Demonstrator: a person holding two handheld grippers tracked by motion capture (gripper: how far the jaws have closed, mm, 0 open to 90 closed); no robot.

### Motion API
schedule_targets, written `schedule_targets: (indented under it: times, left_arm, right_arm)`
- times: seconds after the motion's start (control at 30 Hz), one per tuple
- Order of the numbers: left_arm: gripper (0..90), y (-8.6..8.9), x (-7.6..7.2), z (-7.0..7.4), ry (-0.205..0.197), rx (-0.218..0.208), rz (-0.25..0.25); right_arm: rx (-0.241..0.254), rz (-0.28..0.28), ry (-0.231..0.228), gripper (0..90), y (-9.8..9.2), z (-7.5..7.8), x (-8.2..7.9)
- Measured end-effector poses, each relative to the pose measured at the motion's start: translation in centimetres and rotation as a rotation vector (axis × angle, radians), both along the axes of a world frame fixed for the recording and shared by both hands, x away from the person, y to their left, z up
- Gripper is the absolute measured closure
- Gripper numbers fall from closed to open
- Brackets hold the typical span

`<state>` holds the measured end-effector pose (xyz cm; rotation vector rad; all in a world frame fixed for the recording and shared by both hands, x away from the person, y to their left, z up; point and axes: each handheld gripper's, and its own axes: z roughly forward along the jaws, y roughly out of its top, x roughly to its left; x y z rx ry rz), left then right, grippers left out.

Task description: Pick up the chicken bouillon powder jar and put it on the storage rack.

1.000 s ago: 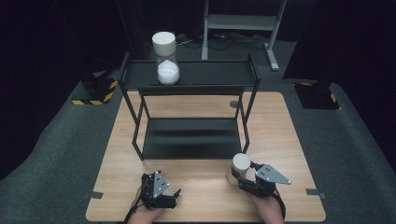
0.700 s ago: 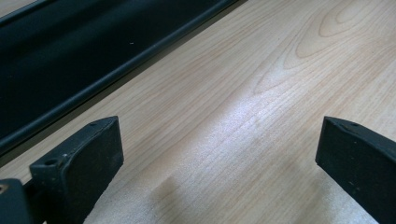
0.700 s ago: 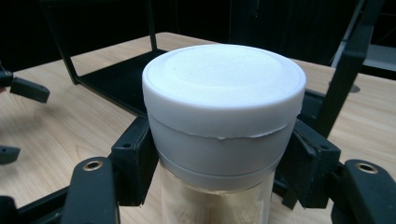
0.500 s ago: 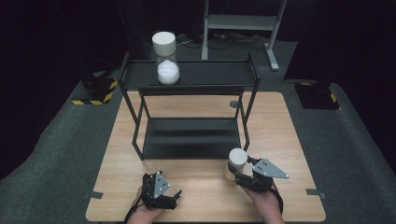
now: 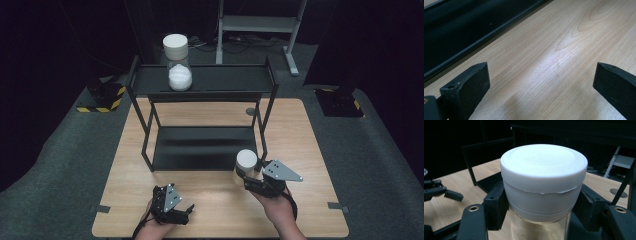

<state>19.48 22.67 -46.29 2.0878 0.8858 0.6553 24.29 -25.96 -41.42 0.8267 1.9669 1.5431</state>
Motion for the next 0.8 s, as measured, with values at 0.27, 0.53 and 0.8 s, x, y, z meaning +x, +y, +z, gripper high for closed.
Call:
schedule_targets:
  times: [0.27,0.53,0.8]
  left_arm:
    - [1.1,0.4,-0.2,-0.1,-0.004,-0.027,0.015]
    - [1.1,0.1,-0.2,-0.1,-0.006,-0.014,0.021]
    - [1.1,0.0,-0.3,-0.1,-0.008,-0.005,0.021]
  right_arm:
    - [0.017,0.007,-0.021,34.1,0.3,0.5,0.1]
    - [0.023,0.008,-0.051,34.1,0.4,1.8,0.4]
    - [0.036,0.013,-0.076,34.0,0.6,3.4,0.9]
